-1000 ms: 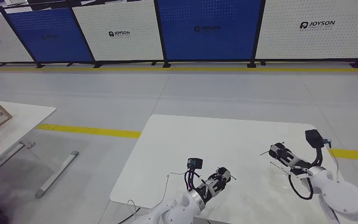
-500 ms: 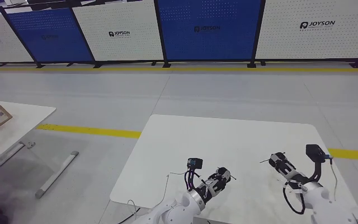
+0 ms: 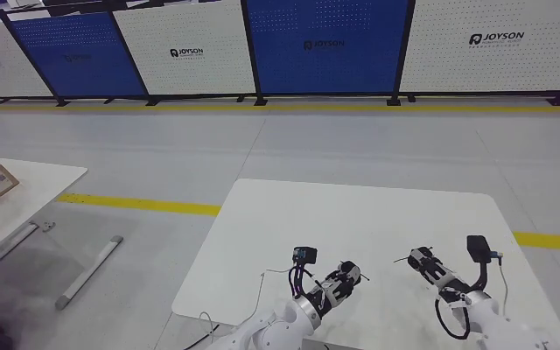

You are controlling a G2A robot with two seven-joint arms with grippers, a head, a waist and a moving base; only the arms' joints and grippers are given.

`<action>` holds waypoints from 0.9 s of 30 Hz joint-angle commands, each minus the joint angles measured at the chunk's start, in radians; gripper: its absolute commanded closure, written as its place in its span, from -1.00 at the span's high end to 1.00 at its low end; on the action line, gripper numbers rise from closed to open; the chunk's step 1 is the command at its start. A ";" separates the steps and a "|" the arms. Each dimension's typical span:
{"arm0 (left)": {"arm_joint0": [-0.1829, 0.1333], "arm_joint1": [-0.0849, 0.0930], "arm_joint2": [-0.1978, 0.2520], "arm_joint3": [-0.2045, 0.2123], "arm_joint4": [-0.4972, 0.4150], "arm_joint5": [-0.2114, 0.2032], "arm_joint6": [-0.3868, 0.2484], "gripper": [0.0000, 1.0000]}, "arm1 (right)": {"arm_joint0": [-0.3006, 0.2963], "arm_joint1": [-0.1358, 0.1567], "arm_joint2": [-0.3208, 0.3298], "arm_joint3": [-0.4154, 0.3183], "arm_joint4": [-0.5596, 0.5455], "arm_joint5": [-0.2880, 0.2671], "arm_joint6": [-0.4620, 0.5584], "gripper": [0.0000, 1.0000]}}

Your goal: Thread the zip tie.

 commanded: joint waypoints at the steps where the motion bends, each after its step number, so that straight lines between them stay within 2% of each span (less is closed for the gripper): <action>1: 0.000 0.000 0.000 0.000 0.000 0.000 0.000 -1.00 | -0.008 -0.004 -0.008 0.009 0.007 -0.004 -0.017 -1.00; 5: 0.000 0.000 0.000 0.000 0.000 0.000 0.000 -1.00 | -0.039 -0.008 -0.030 -0.010 -0.039 -0.001 -0.041 -1.00; 16: 0.000 0.000 0.000 0.000 0.000 0.000 0.000 -1.00 | -0.040 -0.008 -0.031 -0.014 -0.044 -0.003 -0.042 -1.00; 19: 0.000 0.000 0.000 0.000 0.000 0.000 0.000 -1.00 | -0.047 -0.014 -0.029 -0.001 0.013 -0.050 -0.047 -1.00; 21: 0.000 0.000 0.000 0.000 0.000 0.000 0.000 -1.00 | -0.056 -0.020 -0.035 0.014 0.083 -0.109 -0.042 -1.00; 24: 0.000 0.000 0.000 0.000 0.000 0.000 0.000 -1.00 | -0.068 -0.028 -0.045 0.028 0.117 -0.167 -0.074 -1.00; 27: 0.000 0.000 0.000 0.000 0.000 0.000 0.000 -1.00 | -0.081 -0.034 -0.070 0.019 0.096 -0.191 -0.112 -1.00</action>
